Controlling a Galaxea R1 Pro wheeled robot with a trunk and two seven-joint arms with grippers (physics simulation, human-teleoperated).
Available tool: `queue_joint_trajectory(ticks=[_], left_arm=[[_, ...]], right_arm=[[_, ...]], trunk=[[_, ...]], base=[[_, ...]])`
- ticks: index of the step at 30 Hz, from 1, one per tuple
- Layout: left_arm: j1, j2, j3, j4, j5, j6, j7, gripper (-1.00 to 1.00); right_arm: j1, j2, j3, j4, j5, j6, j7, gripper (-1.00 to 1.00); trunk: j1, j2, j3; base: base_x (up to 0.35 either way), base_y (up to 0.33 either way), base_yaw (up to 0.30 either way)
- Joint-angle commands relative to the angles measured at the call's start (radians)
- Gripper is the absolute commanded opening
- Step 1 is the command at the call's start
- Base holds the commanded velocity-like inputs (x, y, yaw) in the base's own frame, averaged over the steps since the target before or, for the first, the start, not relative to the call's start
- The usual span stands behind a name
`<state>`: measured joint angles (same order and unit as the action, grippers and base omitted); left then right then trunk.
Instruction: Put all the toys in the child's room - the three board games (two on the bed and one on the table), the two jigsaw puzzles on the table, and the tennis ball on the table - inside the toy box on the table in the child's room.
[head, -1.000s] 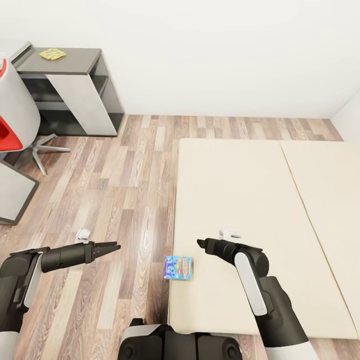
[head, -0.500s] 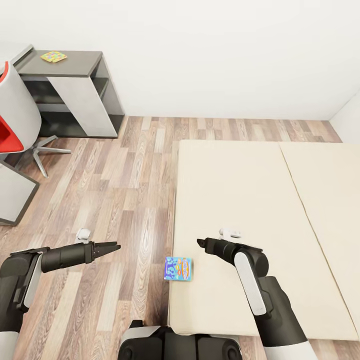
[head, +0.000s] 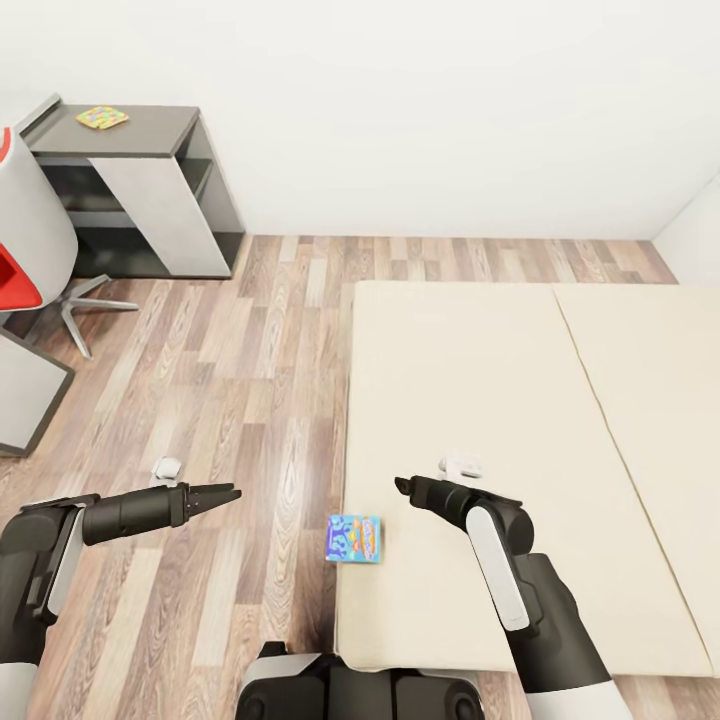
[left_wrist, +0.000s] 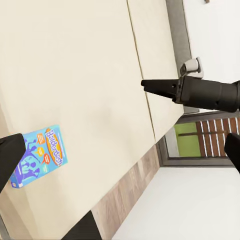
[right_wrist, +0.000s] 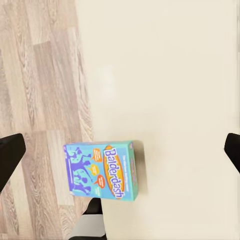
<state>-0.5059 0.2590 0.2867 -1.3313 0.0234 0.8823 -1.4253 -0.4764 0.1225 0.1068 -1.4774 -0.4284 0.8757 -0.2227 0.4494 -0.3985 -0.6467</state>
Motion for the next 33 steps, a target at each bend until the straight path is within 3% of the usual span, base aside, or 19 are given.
queue_joint_trajectory(ticks=[1,33], left_arm=[[0.0,0.0,0.0,0.0,0.001,0.011,-0.003,1.0],[0.0,0.0,0.0,0.0,0.001,0.011,-0.003,1.0]], right_arm=[[-0.001,0.0,0.001,-0.001,-0.01,0.003,-0.01,1.0],[-0.001,0.0,0.004,-0.001,-0.009,0.002,-0.01,1.0]], trunk=[[0.001,-0.002,0.0],[0.001,-0.002,0.051]], base=[[0.0,0.0,-0.098],[0.0,0.0,-0.015]])
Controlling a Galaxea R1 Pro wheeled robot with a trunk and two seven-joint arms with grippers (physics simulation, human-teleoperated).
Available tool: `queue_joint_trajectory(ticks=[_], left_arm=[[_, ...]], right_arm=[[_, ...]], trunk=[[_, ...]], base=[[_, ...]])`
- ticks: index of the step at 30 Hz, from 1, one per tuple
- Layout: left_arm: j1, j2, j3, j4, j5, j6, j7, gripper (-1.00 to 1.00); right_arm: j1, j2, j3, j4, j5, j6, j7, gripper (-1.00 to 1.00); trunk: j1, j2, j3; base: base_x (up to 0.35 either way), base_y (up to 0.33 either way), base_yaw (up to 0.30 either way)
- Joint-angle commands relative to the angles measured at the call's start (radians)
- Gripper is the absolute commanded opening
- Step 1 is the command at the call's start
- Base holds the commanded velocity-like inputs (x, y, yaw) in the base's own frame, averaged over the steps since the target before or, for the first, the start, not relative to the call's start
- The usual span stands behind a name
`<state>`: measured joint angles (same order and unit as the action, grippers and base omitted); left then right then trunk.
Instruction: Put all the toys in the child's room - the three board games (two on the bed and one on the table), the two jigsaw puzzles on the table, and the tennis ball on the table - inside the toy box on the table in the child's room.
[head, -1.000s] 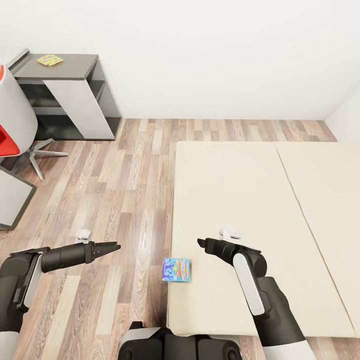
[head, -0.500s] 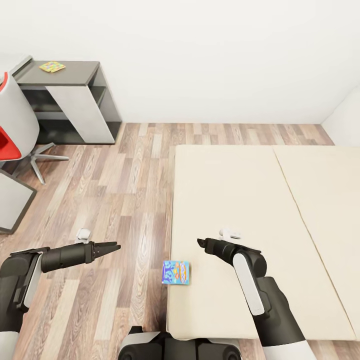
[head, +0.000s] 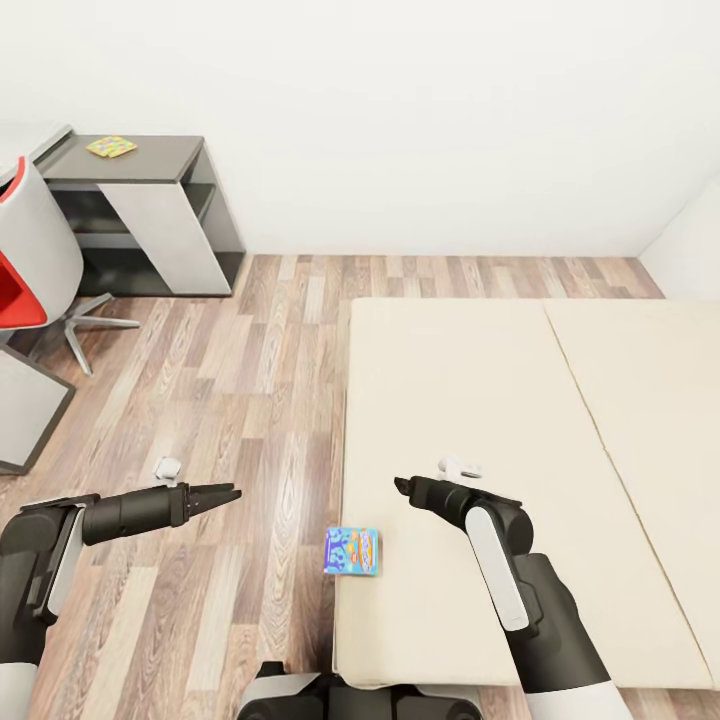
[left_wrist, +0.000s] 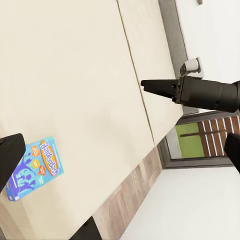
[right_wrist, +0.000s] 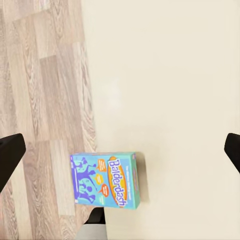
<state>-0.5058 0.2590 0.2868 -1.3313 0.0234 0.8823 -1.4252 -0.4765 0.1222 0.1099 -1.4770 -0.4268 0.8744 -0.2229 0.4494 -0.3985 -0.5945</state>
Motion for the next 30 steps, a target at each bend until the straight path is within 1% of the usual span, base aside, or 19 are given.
queue_joint_trajectory(ticks=[1,8,24,27,30], left_arm=[[0.0,0.0,0.0,0.0,0.001,0.01,-0.003,1.0],[0.0,0.0,0.0,0.0,0.001,0.01,-0.003,1.0],[0.0,0.0,0.0,0.0,-0.001,0.01,-0.002,1.0],[0.0,0.0,0.0,0.0,-0.006,0.01,0.003,1.0],[0.0,0.0,0.0,0.0,-0.013,0.01,0.02,1.0]], right_arm=[[-0.001,0.0,0.001,-0.001,-0.01,0.003,-0.01,1.0],[-0.001,0.0,0.001,-0.001,-0.01,0.002,-0.01,1.0],[-0.001,0.0,0.001,0.0,-0.012,0.0,-0.009,1.0],[-0.001,-0.001,-0.001,0.011,-0.012,-0.012,-0.008,1.0],[-0.001,-0.007,-0.002,0.044,-0.012,-0.046,-0.007,1.0]], trunk=[[0.001,-0.002,0.0],[0.001,-0.002,0.012],[0.001,-0.002,0.038],[0.001,-0.002,0.043],[0.001,-0.002,0.048]], base=[[0.0,0.0,0.0],[0.0,0.0,0.034],[0.0,0.0,0.079],[0.0,0.0,0.082],[0.0,0.0,0.082]])
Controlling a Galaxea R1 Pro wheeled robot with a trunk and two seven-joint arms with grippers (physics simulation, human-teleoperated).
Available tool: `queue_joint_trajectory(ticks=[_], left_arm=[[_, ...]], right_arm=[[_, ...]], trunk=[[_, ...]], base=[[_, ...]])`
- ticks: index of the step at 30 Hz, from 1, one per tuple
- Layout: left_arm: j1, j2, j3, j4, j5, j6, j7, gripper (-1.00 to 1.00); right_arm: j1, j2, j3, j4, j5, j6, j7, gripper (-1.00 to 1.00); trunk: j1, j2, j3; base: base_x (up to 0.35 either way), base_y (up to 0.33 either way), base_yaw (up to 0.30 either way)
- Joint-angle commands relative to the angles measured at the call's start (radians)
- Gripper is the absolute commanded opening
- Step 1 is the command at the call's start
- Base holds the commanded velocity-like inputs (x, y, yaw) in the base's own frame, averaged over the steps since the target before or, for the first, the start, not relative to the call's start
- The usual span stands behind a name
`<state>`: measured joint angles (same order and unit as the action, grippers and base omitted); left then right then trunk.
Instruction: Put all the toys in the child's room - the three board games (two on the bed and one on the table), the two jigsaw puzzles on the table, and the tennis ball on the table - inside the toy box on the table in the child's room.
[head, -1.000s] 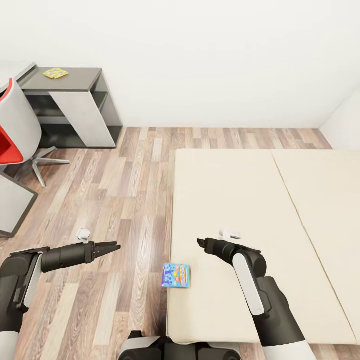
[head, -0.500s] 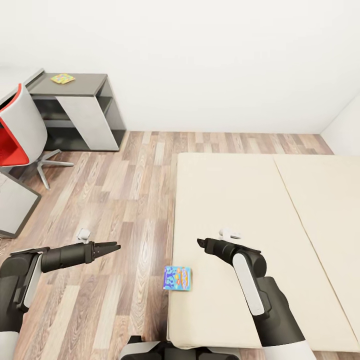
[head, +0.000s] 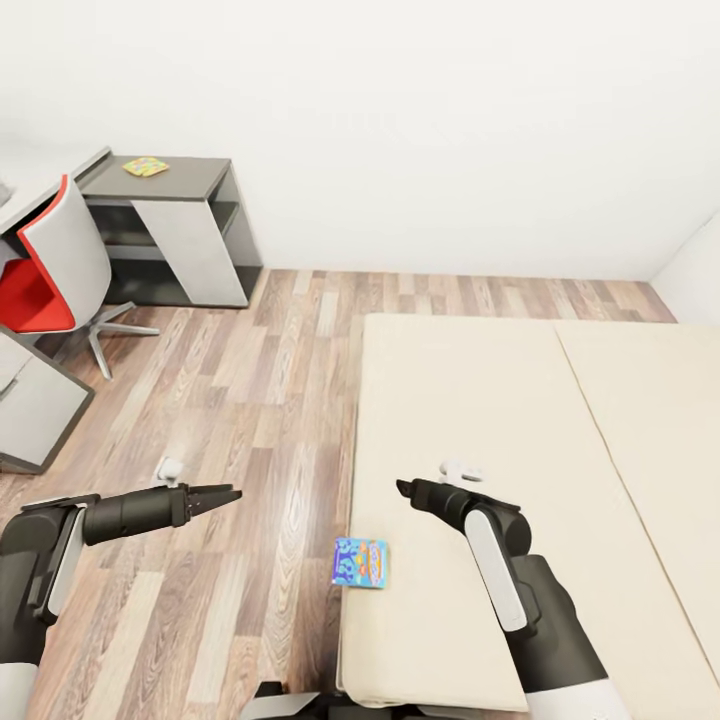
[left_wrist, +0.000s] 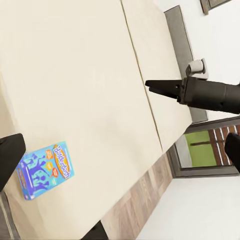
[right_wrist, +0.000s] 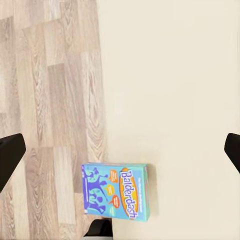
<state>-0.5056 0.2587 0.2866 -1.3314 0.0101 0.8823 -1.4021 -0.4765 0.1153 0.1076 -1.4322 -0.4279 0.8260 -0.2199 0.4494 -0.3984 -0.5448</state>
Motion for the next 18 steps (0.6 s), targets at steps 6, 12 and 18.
queue_joint_trajectory(ticks=[6,12,18], left_arm=[[-0.001,-0.001,0.0,0.0,-0.002,0.01,0.029,1.0],[-0.001,-0.001,0.0,0.0,-0.002,0.01,0.037,1.0],[-0.001,-0.001,0.0,0.0,-0.002,0.01,0.038,1.0]], right_arm=[[-0.001,-0.004,0.0,0.03,-0.01,-0.032,-0.009,1.0],[-0.001,-0.005,0.0,0.035,-0.01,-0.039,-0.008,1.0],[-0.001,-0.005,0.0,0.036,-0.01,-0.04,-0.008,1.0]], trunk=[[0.001,-0.002,0.009],[0.001,-0.002,0.019],[0.001,-0.002,0.028]], base=[[0.0,0.0,0.082],[0.0,0.0,0.082],[0.0,0.0,0.082]])
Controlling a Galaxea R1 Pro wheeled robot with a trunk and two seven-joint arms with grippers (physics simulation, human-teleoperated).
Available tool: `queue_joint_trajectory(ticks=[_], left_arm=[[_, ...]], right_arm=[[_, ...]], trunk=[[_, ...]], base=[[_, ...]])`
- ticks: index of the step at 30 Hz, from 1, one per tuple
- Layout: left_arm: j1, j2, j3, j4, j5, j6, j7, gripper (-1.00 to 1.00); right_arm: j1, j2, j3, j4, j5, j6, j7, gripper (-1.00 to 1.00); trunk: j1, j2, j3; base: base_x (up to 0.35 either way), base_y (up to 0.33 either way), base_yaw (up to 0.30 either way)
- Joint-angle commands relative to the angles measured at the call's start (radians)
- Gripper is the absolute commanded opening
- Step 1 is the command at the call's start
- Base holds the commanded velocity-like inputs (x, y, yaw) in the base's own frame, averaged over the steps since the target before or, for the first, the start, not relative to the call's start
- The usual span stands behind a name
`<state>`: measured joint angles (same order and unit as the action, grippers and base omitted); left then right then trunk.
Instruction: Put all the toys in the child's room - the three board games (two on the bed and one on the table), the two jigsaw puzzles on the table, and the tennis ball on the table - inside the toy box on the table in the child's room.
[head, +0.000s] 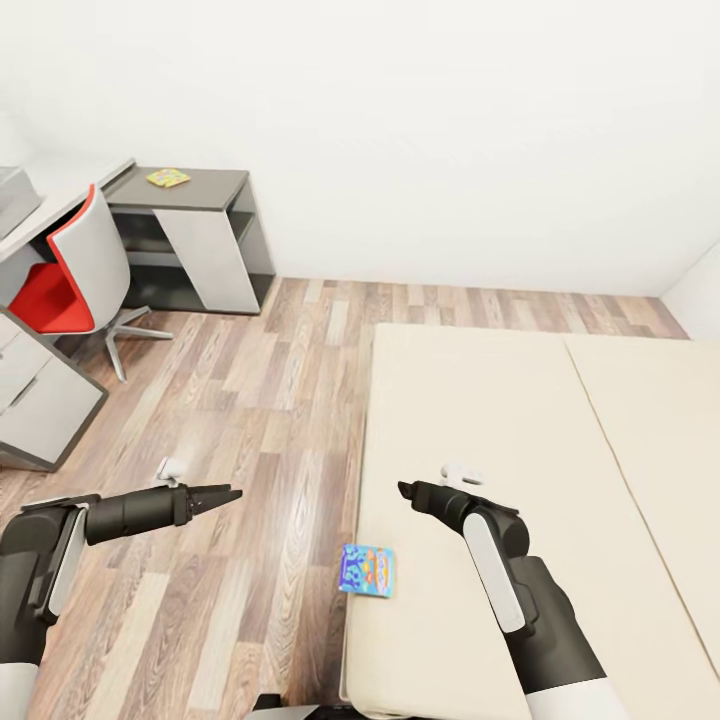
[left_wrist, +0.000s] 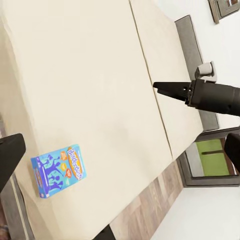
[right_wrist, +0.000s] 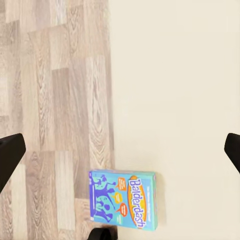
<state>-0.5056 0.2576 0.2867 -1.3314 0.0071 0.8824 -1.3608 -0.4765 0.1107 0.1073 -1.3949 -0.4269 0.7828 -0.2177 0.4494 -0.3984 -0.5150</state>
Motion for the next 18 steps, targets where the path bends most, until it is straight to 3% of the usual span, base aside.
queue_joint_trajectory(ticks=[1,18], left_arm=[[-0.001,0.0,0.0,0.0,0.001,0.01,-0.003,1.0],[-0.001,0.0,0.0,0.0,0.001,0.01,-0.003,1.0]], right_arm=[[-0.001,0.0,0.001,-0.001,-0.011,0.003,-0.01,1.0],[-0.001,0.0,0.002,-0.001,-0.01,0.003,-0.011,1.0]], trunk=[[0.001,-0.002,0.0],[0.001,-0.002,0.028]], base=[[0.0,0.0,0.082],[0.0,0.0,0.082]])
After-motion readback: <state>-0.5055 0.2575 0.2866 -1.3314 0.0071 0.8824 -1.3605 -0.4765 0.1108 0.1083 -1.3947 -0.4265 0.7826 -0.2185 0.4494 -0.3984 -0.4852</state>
